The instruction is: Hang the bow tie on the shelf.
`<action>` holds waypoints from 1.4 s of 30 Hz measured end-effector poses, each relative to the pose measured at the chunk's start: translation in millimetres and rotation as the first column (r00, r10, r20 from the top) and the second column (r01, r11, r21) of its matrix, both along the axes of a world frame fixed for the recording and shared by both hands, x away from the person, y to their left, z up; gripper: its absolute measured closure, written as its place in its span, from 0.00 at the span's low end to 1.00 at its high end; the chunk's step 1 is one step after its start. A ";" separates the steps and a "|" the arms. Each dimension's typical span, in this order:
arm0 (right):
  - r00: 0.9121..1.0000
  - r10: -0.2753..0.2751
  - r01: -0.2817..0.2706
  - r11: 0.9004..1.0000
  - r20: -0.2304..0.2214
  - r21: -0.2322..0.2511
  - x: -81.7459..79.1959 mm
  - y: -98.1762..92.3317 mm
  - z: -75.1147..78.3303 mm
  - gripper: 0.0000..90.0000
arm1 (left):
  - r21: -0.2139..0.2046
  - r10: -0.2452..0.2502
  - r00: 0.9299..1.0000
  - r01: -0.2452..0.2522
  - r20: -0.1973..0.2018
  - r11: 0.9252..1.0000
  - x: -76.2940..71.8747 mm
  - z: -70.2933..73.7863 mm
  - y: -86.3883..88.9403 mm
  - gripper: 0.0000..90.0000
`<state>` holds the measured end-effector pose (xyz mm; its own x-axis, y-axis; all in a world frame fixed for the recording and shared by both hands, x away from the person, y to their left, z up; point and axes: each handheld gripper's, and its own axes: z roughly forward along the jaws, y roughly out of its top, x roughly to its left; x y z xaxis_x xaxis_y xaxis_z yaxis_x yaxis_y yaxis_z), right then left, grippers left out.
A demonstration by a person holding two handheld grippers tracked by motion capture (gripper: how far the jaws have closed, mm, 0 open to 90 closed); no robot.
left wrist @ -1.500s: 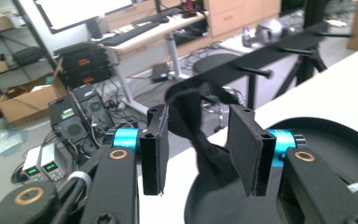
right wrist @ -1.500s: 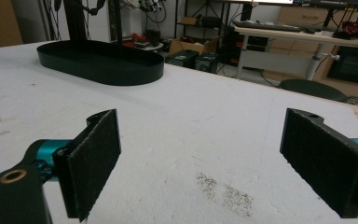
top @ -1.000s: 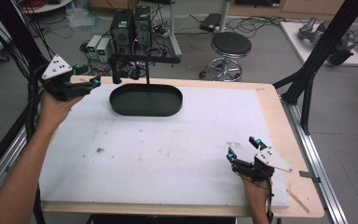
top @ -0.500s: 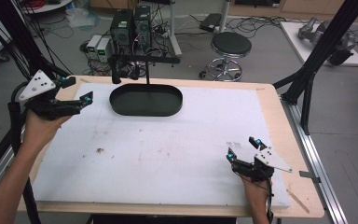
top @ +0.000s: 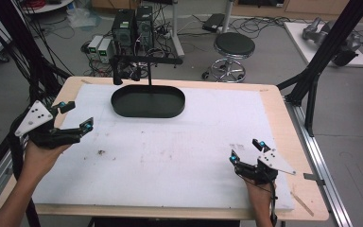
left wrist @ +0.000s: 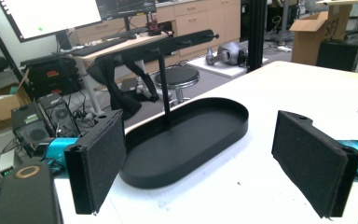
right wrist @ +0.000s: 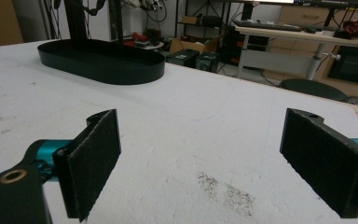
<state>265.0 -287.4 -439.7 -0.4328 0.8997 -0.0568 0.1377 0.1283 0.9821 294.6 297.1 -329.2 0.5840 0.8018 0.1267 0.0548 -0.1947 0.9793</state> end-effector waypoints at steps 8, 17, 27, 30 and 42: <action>1.000 0.002 -0.002 1.000 -0.002 0.001 0.1 -0.2 -0.1 0.13 | -0.058 0.025 0.999 -0.027 -0.040 0.998 -16.4 -26.8 4.7 0.18; 1.000 0.002 -0.002 1.000 -0.001 0.000 0.0 -0.3 -0.1 0.13 | -0.103 0.054 0.996 -0.062 -0.074 0.993 -30.9 -61.3 2.4 0.17; 1.000 0.004 -0.004 1.000 0.000 -0.002 0.2 -0.2 -0.2 0.13 | -0.107 0.061 0.989 -0.076 -0.137 0.991 -43.4 -100.7 -3.7 0.17; 1.000 0.003 -0.003 1.000 0.000 -0.002 0.2 -0.2 -0.3 0.13 | -0.096 0.059 0.986 -0.075 -0.154 0.993 -45.2 -109.0 -6.3 0.17; 1.000 0.002 -0.002 1.000 -0.003 -0.003 -0.1 0.3 -0.3 0.13 | -0.089 0.065 0.981 -0.082 -0.180 0.993 -46.7 -118.6 -8.4 0.17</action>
<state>264.9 -287.1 -440.0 -0.4351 0.8985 -0.0587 0.1399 0.1318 0.9814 247.8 288.7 -447.9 0.5293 0.8468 -0.0526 0.2395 -0.0896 0.9667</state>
